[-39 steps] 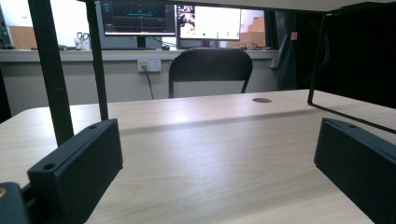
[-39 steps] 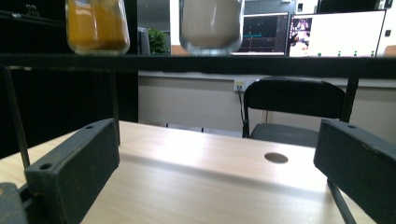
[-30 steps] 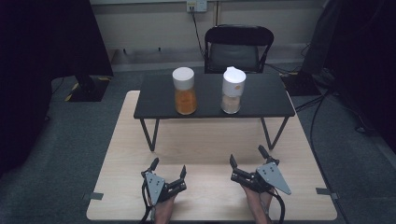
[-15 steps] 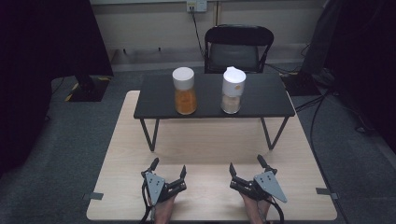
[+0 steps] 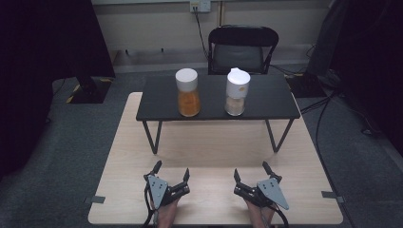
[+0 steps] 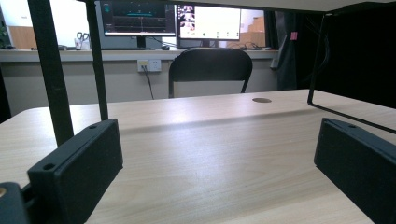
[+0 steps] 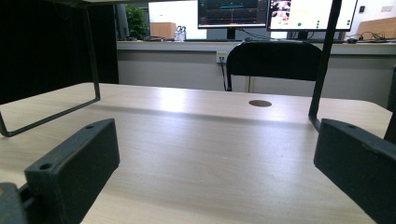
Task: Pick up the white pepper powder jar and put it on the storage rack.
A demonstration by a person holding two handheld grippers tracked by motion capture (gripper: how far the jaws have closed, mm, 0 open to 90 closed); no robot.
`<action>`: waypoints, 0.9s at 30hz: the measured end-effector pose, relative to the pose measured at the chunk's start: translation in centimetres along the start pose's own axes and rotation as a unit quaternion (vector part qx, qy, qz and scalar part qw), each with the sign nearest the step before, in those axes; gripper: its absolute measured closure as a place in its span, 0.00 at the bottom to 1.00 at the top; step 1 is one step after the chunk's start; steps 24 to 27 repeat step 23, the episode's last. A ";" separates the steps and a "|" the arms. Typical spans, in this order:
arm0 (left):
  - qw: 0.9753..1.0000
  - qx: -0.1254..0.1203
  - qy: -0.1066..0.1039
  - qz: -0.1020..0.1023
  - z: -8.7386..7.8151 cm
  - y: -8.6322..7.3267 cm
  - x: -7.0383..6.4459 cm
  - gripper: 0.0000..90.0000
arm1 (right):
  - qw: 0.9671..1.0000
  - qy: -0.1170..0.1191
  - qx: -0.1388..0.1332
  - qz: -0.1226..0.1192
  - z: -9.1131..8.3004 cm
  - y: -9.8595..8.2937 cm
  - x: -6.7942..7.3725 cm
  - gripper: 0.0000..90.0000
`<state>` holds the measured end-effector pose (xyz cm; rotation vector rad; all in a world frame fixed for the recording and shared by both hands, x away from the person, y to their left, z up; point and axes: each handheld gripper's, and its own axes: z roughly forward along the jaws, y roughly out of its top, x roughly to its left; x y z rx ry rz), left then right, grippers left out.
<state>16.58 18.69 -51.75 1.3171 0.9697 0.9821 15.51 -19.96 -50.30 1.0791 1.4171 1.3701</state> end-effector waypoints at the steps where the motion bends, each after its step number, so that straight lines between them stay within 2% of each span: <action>1: 1.000 0.000 0.000 0.000 0.0 0.0 0.0 0.00 | 1.000 0.000 0.000 0.000 0.0 -0.1 0.0 0.00; 5: 1.000 0.000 0.000 0.000 0.0 0.0 0.0 0.01 | 1.000 -0.003 -0.001 0.003 0.0 -0.3 0.0 0.00; 12: 1.000 0.000 -0.001 0.000 0.0 0.0 0.0 0.01 | 1.000 -0.006 -0.007 -0.013 -0.2 -0.5 0.4 0.00; 27: 1.000 0.000 -0.001 0.000 0.0 0.0 0.0 0.01 | 1.000 -0.006 -0.011 -0.007 -0.3 -0.7 0.3 0.00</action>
